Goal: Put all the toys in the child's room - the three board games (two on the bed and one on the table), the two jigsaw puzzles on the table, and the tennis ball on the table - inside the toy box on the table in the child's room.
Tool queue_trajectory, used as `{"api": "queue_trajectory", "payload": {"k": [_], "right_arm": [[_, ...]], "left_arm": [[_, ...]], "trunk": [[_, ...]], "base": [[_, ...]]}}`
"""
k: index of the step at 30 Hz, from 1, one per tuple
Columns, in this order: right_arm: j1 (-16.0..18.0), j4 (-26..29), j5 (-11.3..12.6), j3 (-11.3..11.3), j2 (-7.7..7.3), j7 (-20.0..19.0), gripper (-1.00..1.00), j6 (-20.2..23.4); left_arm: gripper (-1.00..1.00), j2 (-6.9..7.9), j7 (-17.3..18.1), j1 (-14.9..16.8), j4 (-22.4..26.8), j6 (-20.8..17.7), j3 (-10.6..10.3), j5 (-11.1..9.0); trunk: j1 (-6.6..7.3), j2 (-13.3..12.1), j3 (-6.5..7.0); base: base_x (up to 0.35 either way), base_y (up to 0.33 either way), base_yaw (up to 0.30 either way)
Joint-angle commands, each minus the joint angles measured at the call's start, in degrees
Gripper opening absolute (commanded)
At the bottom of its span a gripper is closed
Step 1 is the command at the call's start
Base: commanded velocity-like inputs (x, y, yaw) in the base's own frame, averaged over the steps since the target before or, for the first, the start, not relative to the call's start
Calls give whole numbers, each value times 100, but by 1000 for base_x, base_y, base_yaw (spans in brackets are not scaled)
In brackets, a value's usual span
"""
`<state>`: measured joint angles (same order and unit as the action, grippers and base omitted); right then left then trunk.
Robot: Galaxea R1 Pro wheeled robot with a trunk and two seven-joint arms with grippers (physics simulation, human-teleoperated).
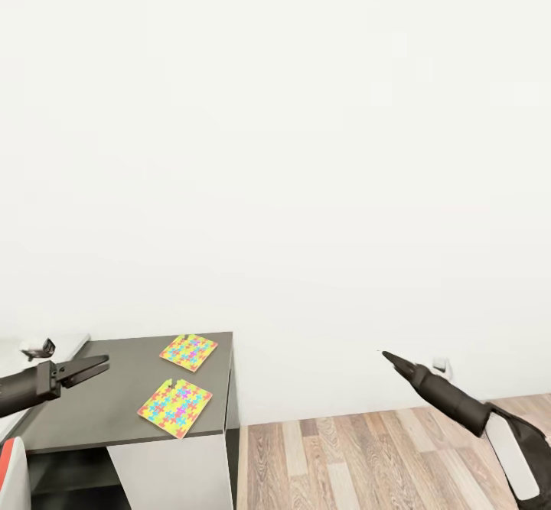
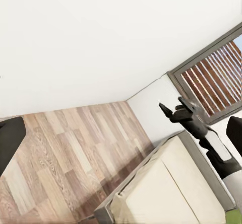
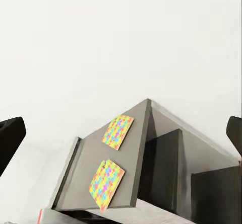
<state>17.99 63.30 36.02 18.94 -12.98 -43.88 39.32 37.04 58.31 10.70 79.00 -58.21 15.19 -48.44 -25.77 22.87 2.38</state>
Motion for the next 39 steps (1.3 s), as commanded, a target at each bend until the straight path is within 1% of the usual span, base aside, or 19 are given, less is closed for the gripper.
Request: {"api": "queue_trajectory", "payload": {"k": [1,3,4,6,7,8,9,11,12,13,14,16,17,18,20,23,28,34,39], "right_arm": [[75,-119,-10,-65,1,126,100,44],[356,-573,-97,-476,4,522,100,38],[429,-692,-114,-592,4,599,100,35],[712,-1119,-155,-1010,5,807,100,28],[770,-1198,-160,-1093,5,837,100,25],[858,-1313,-170,-1230,5,888,100,22],[889,-1353,-175,-1286,5,907,100,20],[968,-1440,-185,-1434,5,982,100,28],[979,-1451,-186,-1456,5,1004,100,33],[995,-1467,-188,-1487,4,1040,100,39],[1000,-1473,-189,-1498,2,1054,100,41],[1014,-1490,-186,-1524,-6,1061,100,50],[1015,-1491,-182,-1528,-7,1053,100,50],[1018,-1493,-173,-1530,-12,1042,100,47],[1017,-1490,-160,-1535,-16,1013,100,35],[1015,-1483,-157,-1546,-16,913,100,21],[1014,-1480,-170,-1557,-13,691,100,-58],[1014,-1479,-131,-1527,-30,493,100,-338],[1014,-1488,-135,-1514,-52,274,100,-383]], "left_arm": [[100,0,15,2,-3,-25,4,54],[100,-7,-1,1,-5,-29,17,339],[100,-14,-7,1,-6,-30,19,424],[100,-95,-33,22,-7,-28,6,794],[100,-126,-38,34,-7,-29,0,889],[100,-187,-50,59,-7,-32,-12,1067],[100,-213,-56,78,-7,-32,-17,1147],[100,-281,-185,248,-15,-25,-22,1441],[100,-294,-257,318,-22,-15,-23,1512],[100,-331,-457,465,-51,24,-24,1652],[100,-361,-577,530,-66,51,-26,1716],[100,-582,-1141,730,-123,167,-34,1926],[100,-654,-1289,760,-128,187,-35,1961],[100,-789,-1572,803,-121,218,-35,2009],[100,-918,-1900,834,-113,242,-34,2050],[100,-1000,-2128,848,-111,254,-28,2080],[100,-1028,-2235,853,-111,264,-1,2083],[100,-1060,-2268,854,-111,266,-47,2086],[100,-1064,-2274,855,-114,267,-53,2094]], "trunk": [[-2,5,-3],[-2,5,-3],[-2,5,-3],[-2,5,-3],[-2,5,-3],[-2,5,-3],[-2,5,-3],[-2,5,-3],[-2,5,-3],[-2,5,-3],[-2,5,-3],[-2,5,-3],[-2,5,-3],[-2,5,-3],[-2,5,-3],[-2,5,-3],[-2,5,-3],[-2,5,-17],[-2,5,-48]], "base": [[0,0,0],[0,0,0],[0,0,0],[0,0,0],[0,0,0],[0,0,0],[0,0,0],[0,0,0],[0,0,0],[0,0,0],[0,0,0],[0,0,0],[0,0,0],[0,0,0],[0,0,0],[0,0,0],[0,0,0],[0,0,2],[5,0,40]]}}
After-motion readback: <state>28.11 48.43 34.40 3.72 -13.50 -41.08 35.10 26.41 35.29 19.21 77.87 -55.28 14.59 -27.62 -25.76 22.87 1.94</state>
